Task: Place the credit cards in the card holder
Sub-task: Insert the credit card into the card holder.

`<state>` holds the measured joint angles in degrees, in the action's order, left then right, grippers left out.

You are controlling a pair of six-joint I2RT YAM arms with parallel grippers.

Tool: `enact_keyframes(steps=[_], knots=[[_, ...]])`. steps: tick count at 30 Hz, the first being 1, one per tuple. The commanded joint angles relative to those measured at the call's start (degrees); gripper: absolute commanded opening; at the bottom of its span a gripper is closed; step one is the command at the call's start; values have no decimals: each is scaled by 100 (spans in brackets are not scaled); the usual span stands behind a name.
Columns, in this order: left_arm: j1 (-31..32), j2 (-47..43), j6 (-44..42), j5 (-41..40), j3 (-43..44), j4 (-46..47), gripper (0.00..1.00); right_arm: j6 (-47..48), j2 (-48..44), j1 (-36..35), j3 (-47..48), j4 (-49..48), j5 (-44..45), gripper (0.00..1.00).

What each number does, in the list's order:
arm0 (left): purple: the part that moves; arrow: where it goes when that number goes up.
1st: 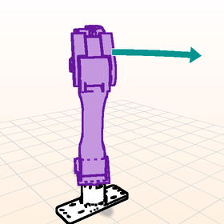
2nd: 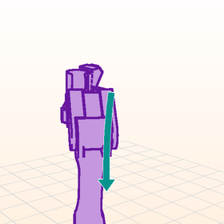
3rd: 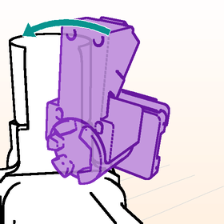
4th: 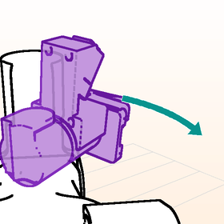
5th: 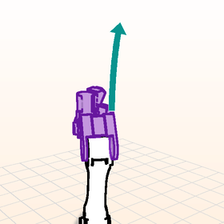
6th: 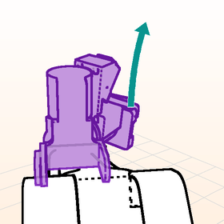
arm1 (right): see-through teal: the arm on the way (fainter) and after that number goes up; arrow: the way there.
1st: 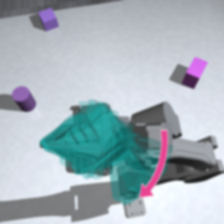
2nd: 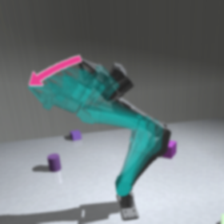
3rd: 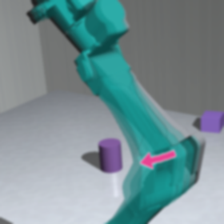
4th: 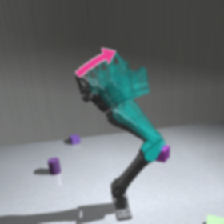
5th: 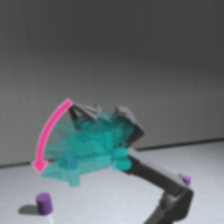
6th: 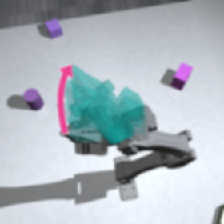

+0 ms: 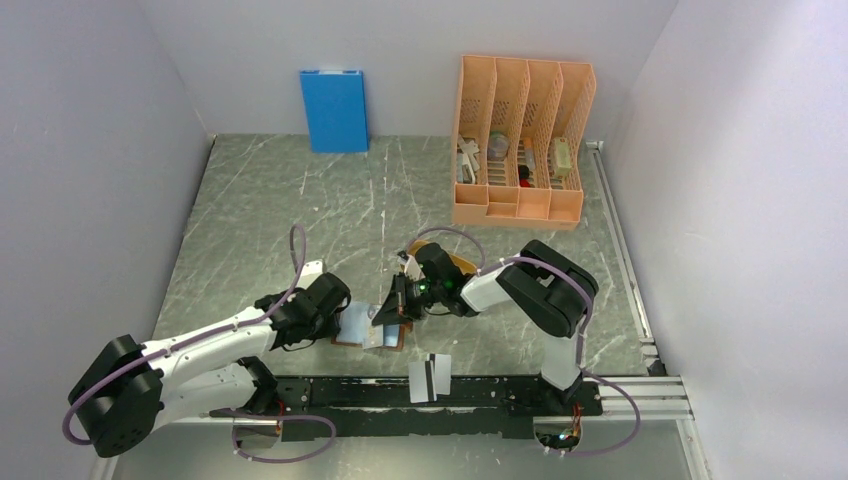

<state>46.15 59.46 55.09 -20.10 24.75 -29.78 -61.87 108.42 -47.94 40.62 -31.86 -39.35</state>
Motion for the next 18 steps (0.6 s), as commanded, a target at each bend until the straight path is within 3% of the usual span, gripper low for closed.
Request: enact_keyframes(steps=[1,18], knots=[[-36,-5,-5,226,-110,149,35,-205,178,9,40,-47,-38,0],[-36,24,-25,280,-147,174,33,-374,318,197,-307,-283,371,0]])
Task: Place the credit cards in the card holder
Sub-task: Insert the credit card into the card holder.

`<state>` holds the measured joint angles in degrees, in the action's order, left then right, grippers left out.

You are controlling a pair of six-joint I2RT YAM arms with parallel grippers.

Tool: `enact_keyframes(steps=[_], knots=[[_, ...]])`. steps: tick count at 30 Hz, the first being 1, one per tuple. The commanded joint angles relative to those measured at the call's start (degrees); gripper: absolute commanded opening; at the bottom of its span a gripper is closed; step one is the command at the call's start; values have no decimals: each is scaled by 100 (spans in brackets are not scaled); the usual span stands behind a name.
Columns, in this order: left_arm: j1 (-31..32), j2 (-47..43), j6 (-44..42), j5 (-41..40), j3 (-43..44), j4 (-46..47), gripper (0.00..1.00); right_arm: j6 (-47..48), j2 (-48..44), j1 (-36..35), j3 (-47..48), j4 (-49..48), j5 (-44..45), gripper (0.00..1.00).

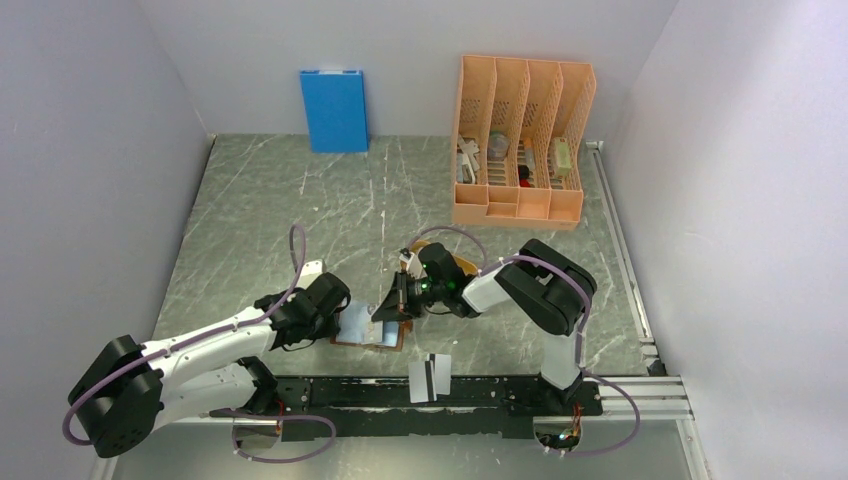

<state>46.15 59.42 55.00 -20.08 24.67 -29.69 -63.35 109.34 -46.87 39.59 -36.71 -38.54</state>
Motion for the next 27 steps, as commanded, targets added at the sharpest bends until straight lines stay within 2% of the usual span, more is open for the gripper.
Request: enact_keyframes(steps=[1,7,18,27], knots=[[-36,18,-16,294,-145,170,33,-241,229,91,-230,193,322,0],[-36,-18,-7,302,-167,148,33,-236,236,91,-355,247,496,0],[-36,-110,34,295,-164,105,32,456,-89,82,-93,1572,888,0],[-36,-123,10,523,-212,262,30,259,-69,28,-102,1392,952,0]])
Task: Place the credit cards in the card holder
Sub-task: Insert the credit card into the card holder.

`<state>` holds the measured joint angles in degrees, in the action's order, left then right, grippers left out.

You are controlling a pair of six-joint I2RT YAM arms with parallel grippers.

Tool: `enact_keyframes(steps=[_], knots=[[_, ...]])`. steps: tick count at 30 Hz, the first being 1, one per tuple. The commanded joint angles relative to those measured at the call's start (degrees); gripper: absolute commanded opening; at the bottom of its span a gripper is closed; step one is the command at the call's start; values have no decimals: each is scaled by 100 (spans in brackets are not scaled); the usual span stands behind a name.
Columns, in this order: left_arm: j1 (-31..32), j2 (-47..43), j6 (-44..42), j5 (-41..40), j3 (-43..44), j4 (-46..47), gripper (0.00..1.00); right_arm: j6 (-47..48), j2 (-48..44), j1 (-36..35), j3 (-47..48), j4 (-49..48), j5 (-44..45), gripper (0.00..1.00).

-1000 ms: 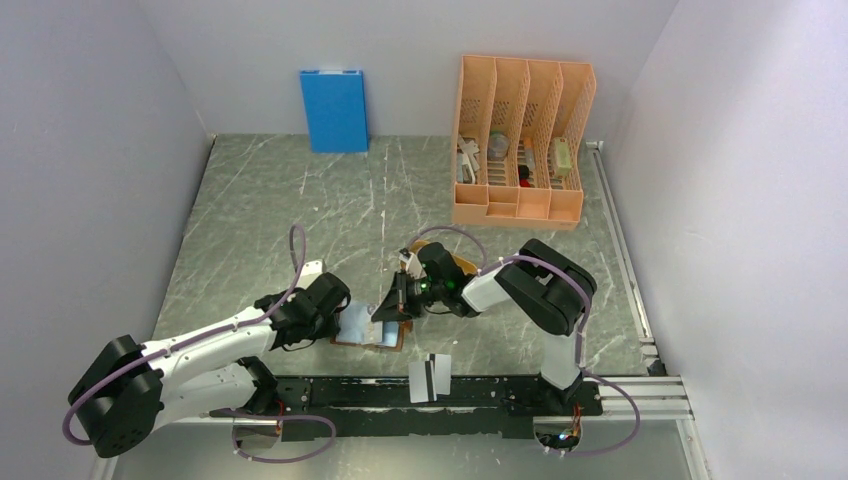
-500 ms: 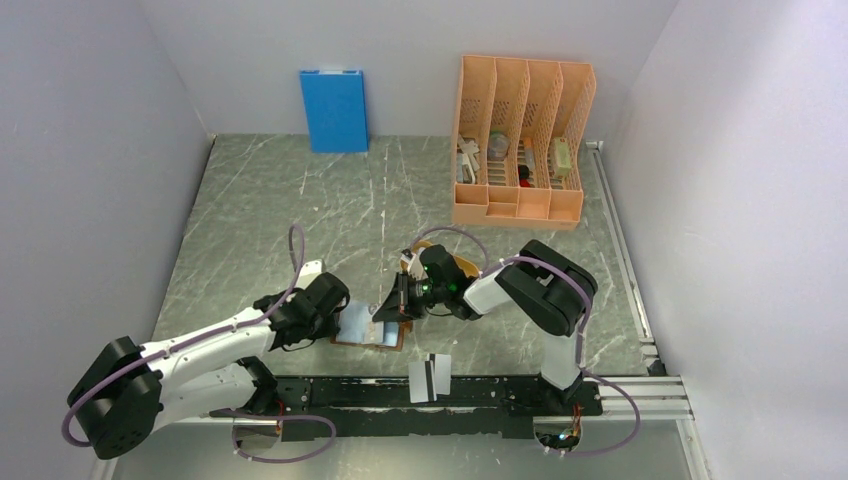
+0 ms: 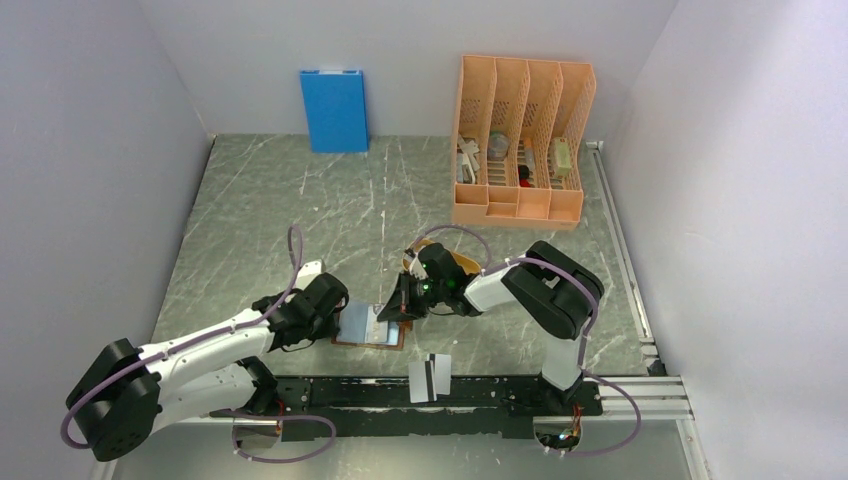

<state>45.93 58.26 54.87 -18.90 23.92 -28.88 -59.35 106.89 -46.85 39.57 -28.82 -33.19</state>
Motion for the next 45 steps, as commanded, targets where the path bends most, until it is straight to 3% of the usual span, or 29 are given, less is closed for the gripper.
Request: enact_keyframes(steps=[1,20,45], knots=[[-14,-20,28,445,-161,208,30,-161,186,8,-77,588,417,0],[-14,-46,32,553,-271,297,29,-847,275,-69,-320,-534,245,0],[-14,-64,98,569,-316,348,29,-519,774,-395,191,-174,-123,0]])
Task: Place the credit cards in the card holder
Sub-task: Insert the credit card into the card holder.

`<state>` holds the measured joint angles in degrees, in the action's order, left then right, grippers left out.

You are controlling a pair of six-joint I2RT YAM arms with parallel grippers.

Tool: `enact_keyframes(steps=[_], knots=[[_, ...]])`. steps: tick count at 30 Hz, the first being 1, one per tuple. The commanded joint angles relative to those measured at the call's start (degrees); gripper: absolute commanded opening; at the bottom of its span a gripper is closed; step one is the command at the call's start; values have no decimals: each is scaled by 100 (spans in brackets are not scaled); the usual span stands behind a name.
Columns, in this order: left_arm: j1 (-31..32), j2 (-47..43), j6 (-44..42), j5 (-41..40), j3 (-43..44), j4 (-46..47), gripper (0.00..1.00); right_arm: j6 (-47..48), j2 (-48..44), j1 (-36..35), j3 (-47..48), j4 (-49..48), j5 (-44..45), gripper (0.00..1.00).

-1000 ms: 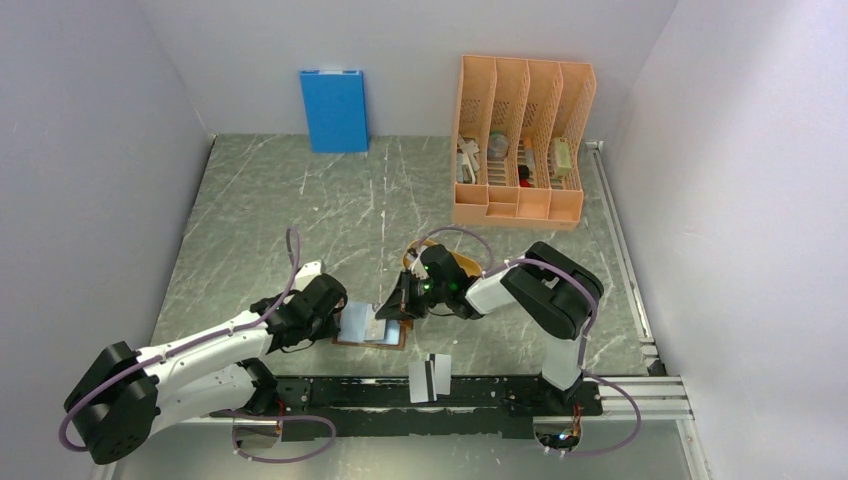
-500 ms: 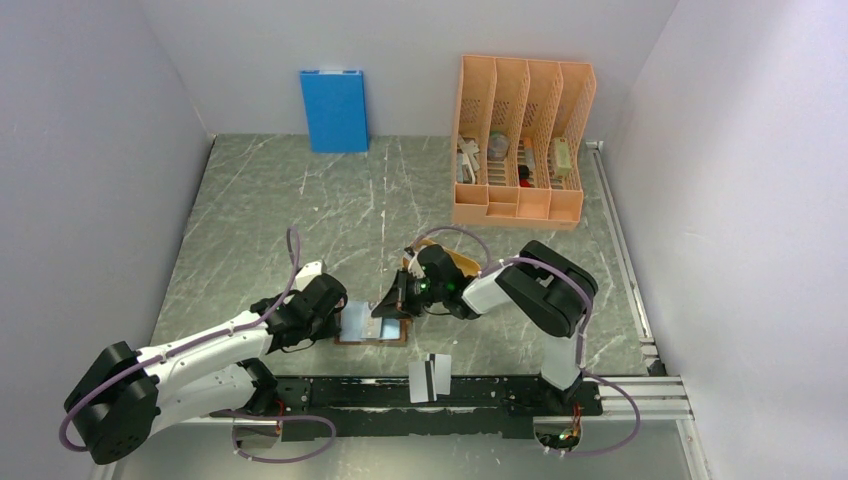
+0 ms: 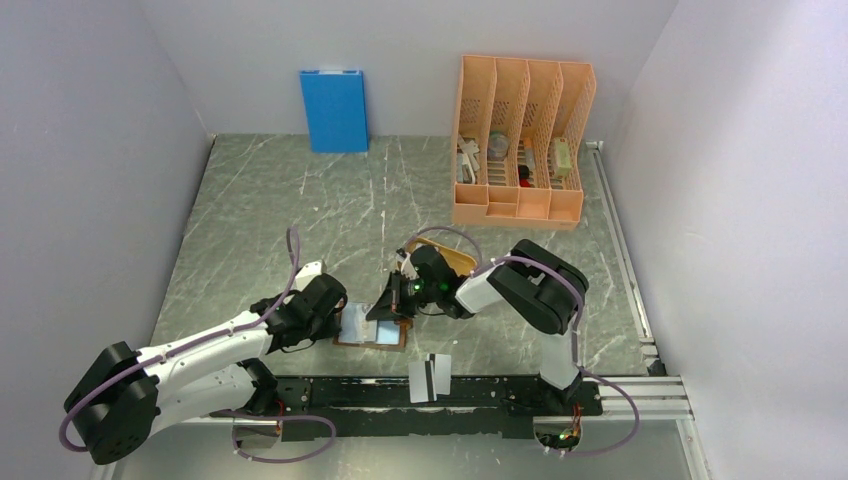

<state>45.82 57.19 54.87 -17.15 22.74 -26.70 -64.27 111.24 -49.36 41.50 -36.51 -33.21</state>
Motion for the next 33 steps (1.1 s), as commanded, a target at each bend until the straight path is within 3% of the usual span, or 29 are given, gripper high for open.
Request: enact_keyframes(steps=[1,6,12,19,28,33], knots=[[-3,46,99,404,-200,152,28,-59,356,-139,-8,551,-104,0],[-3,58,120,375,-197,97,28,-242,221,-143,-117,295,56,0],[-3,-58,146,353,-223,64,29,-8,-255,-135,-155,795,279,32],[-3,-122,138,326,-178,-9,28,240,-651,-135,-175,1341,504,48],[-3,-166,134,317,-167,-30,28,1105,-1250,-126,141,2952,1171,52],[-3,-172,131,333,-149,-15,28,1274,-1527,-126,149,3248,1404,47]])
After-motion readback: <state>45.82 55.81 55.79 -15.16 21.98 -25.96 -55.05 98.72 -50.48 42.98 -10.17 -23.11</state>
